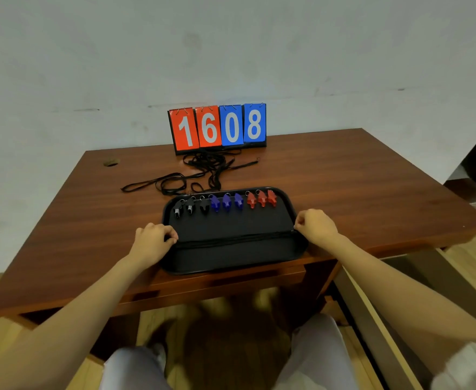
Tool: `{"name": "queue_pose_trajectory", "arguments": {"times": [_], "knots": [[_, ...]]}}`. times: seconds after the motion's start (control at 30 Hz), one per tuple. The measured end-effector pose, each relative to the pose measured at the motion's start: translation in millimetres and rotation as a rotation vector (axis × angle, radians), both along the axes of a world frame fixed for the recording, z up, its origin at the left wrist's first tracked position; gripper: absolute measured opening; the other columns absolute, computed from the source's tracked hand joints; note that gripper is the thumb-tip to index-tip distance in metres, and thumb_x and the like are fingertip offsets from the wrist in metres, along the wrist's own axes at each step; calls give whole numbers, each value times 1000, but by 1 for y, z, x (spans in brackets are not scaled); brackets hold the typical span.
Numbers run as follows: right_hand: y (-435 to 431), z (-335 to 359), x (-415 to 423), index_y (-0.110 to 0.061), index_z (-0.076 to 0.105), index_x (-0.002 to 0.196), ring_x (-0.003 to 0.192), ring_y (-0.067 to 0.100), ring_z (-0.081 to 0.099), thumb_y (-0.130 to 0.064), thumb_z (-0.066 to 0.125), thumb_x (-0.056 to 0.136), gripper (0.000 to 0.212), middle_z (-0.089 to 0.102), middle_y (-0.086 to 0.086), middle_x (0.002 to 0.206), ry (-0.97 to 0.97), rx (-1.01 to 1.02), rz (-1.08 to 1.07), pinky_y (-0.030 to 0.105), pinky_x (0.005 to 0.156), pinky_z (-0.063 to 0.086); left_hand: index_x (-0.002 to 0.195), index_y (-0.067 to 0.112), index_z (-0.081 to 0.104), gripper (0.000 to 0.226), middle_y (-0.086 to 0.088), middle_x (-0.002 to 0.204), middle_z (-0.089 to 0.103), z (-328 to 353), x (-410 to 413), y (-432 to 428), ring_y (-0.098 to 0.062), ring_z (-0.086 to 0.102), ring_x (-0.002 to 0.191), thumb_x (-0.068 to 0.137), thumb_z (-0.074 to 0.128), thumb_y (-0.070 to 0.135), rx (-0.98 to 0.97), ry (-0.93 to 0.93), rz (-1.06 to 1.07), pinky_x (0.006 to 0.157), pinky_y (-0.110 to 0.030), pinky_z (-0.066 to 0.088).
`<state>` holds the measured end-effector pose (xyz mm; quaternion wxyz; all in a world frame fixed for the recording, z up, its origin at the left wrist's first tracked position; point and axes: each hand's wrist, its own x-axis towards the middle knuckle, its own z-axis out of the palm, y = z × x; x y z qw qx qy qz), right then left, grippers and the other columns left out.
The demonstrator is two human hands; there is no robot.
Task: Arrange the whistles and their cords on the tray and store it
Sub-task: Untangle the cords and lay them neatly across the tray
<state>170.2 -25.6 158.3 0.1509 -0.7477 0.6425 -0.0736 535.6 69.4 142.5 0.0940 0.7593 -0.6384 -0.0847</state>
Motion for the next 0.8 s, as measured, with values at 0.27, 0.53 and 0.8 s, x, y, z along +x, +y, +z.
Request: {"name": "queue_pose_trajectory", "arguments": {"times": [0.27, 0.53, 0.8], "knots": [[4, 0, 2, -14, 67, 109, 119, 30, 45, -22, 51, 96, 22, 59, 9, 116, 5, -100, 49, 42, 93, 46, 108, 35, 63, 23, 9, 127, 51, -6, -3, 7, -19, 31, 130, 93, 49, 43, -49, -72, -37, 102, -43, 15], [13, -10, 6, -17, 60, 125, 127, 23, 45, -20, 57, 94, 31, 57, 3, 132, 100, -25, 294, 41, 105, 40, 116, 33, 60, 25, 10, 122, 57, -12, -9, 12, -15, 42, 121, 92, 54, 37, -41, -68, -113, 98, -38, 15], [14, -16, 1, -17, 64, 118, 120, 23, 50, -13, 52, 95, 26, 59, 4, 125, 103, -80, 279, 39, 99, 45, 101, 30, 68, 15, 11, 111, 63, -18, -10, 23, -13, 50, 109, 92, 57, 26, -169, -18, -90, 85, -31, 14]]}}
